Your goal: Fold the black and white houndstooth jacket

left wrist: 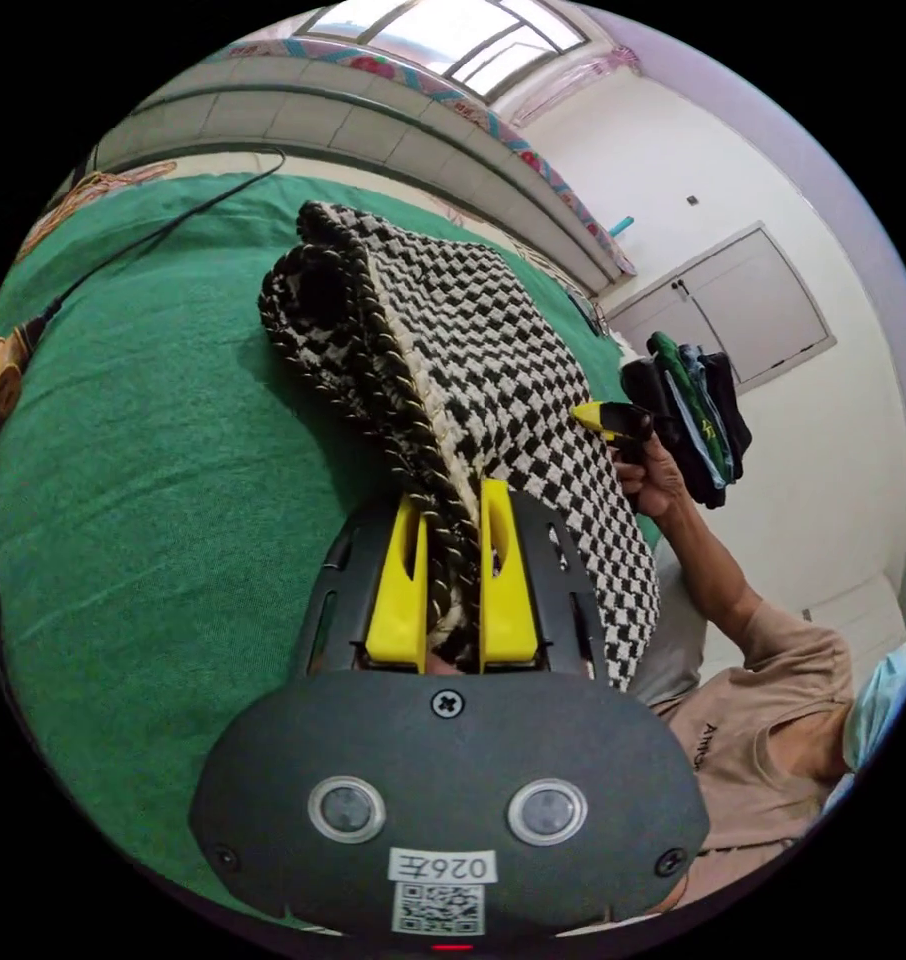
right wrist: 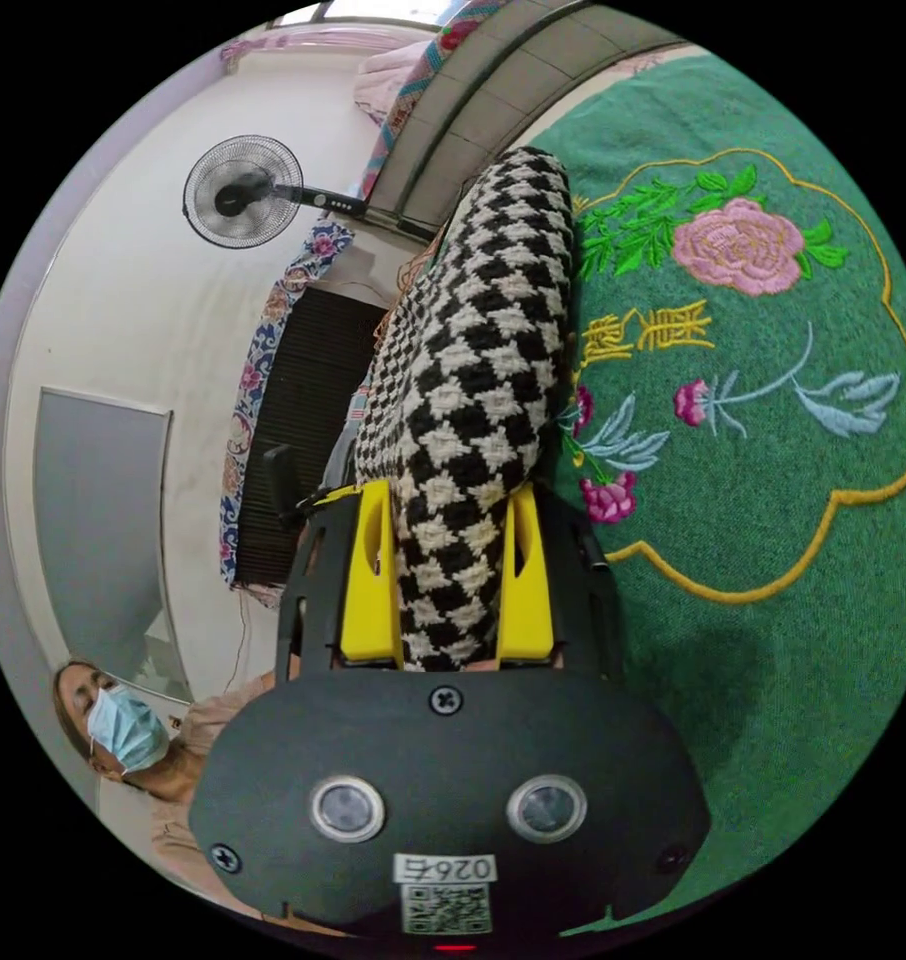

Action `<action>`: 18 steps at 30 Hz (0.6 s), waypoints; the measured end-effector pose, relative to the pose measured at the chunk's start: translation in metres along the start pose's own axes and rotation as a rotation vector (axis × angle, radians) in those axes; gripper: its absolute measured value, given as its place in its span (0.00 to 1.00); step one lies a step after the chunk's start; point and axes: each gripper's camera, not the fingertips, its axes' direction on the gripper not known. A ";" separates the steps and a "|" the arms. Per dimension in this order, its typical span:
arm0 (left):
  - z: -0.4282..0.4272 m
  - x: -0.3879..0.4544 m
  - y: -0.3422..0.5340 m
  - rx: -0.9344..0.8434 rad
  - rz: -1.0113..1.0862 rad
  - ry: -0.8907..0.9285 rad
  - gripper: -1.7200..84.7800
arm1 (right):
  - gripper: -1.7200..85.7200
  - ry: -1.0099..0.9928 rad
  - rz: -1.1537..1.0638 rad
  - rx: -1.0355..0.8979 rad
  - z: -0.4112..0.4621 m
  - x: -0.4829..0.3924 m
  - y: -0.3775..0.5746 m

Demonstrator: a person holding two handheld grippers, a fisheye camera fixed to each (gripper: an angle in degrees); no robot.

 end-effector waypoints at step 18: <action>0.060 0.096 0.043 0.227 0.040 -0.048 0.10 | 0.08 1.068 -0.632 -0.021 0.023 -0.203 0.115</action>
